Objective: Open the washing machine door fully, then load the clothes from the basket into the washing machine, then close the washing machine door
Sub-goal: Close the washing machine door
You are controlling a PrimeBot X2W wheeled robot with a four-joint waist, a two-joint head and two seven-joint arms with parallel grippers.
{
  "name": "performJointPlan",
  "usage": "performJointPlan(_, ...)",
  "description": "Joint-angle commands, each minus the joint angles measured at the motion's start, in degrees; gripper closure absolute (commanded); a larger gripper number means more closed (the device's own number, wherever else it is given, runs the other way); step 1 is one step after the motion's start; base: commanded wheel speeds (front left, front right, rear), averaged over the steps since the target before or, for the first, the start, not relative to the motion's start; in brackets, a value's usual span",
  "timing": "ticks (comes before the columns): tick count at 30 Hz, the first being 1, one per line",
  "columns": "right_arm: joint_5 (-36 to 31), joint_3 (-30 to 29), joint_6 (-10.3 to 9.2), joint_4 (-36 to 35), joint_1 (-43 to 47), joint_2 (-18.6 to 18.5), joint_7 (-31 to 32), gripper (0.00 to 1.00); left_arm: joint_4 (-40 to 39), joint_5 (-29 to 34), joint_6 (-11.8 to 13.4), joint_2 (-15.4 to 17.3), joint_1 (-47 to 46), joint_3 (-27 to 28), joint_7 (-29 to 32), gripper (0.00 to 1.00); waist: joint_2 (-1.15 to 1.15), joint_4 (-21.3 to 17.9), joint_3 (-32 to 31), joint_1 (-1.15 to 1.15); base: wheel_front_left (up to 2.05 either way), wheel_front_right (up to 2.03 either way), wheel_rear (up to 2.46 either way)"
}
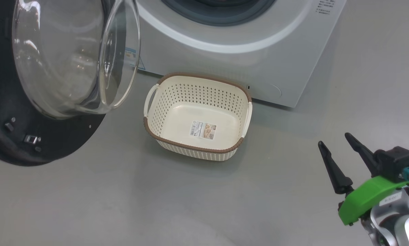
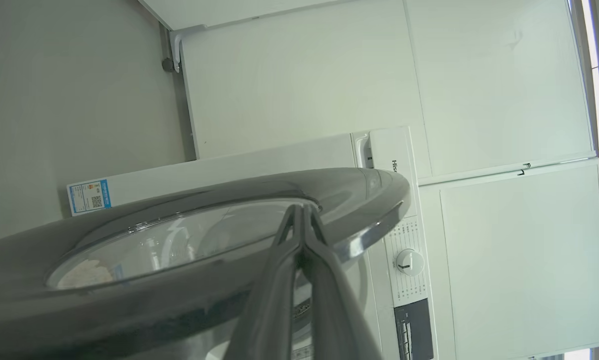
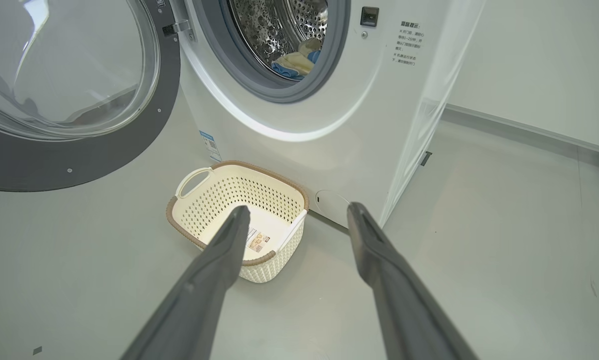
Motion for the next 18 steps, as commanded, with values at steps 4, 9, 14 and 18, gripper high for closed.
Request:
performJointPlan(4,0.05,0.98,0.57,-1.43,-2.37,-0.56,-0.45,0.00,-3.53,0.70,-0.40,0.39,-0.67,1.82,2.95,1.00,0.00,-0.36,-0.18,0.00,0.00,0.00,0.00)
performJointPlan(9,0.08,0.93,0.57,-1.24,-2.42,-0.33,-0.69,0.00,-4.95,0.97,-0.40,-0.86,-0.68,2.38,4.75,1.00,0.00,-0.68,-0.04,0.00,0.00,0.00,0.00)
performJointPlan(14,0.01,0.61,0.57,-1.01,-2.43,0.11,-1.08,0.00,-6.48,2.13,-0.40,-2.13,-0.35,2.74,6.76,1.00,0.00,-0.89,0.18,0.00,0.00,0.00,0.00)
performJointPlan(18,-0.03,0.60,0.57,-0.56,-2.45,0.55,-1.37,0.00,-6.29,2.82,-0.40,-3.02,-0.17,2.63,7.94,1.00,0.00,-0.96,0.00,0.00,0.00,0.00,0.00)
